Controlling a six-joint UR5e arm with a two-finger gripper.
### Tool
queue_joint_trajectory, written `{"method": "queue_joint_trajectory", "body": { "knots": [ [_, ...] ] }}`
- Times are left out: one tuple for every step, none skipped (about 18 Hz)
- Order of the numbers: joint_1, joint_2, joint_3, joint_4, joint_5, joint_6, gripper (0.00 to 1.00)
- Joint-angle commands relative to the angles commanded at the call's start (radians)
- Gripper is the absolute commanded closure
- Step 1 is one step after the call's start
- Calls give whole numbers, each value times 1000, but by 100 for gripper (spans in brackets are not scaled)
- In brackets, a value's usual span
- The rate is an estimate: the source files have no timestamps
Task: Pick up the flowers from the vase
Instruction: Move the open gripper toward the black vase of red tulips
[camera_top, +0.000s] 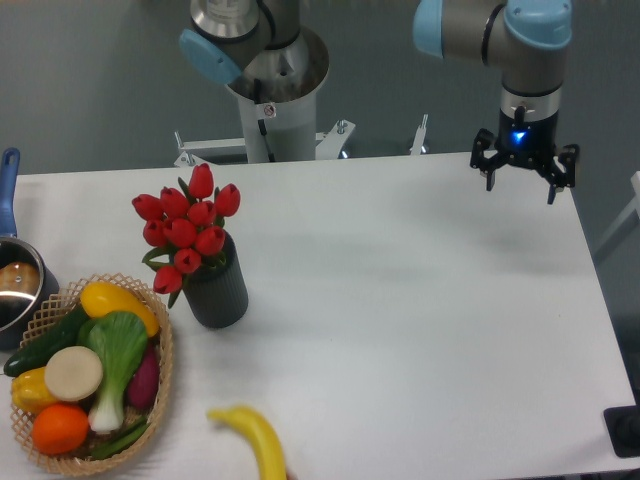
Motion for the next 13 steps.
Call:
{"method": "queue_joint_trajectory", "body": {
  "knots": [
    [0,0,-2,0,0,0,0],
    [0,0,-5,2,-2,0,0],
    [0,0,-5,2,-5,0,0],
    [0,0,-11,0,-9,0,0],
    [2,2,-18,0,-12,0,0],
    [2,2,-26,0,-17,-2,0],
    [3,5,-37,3,-37,-3,0],
    [5,11,-52,5,-72,-11,0],
    [12,18,-66,5,-137,-12,0],
    [23,37,-90,8,-184,-14,0],
    [26,52,-112,9,-208,-12,0],
    [28,69,-127,9,-242,-12,0],
    [34,84,-150,9,-288,-12,0]
  ]
}}
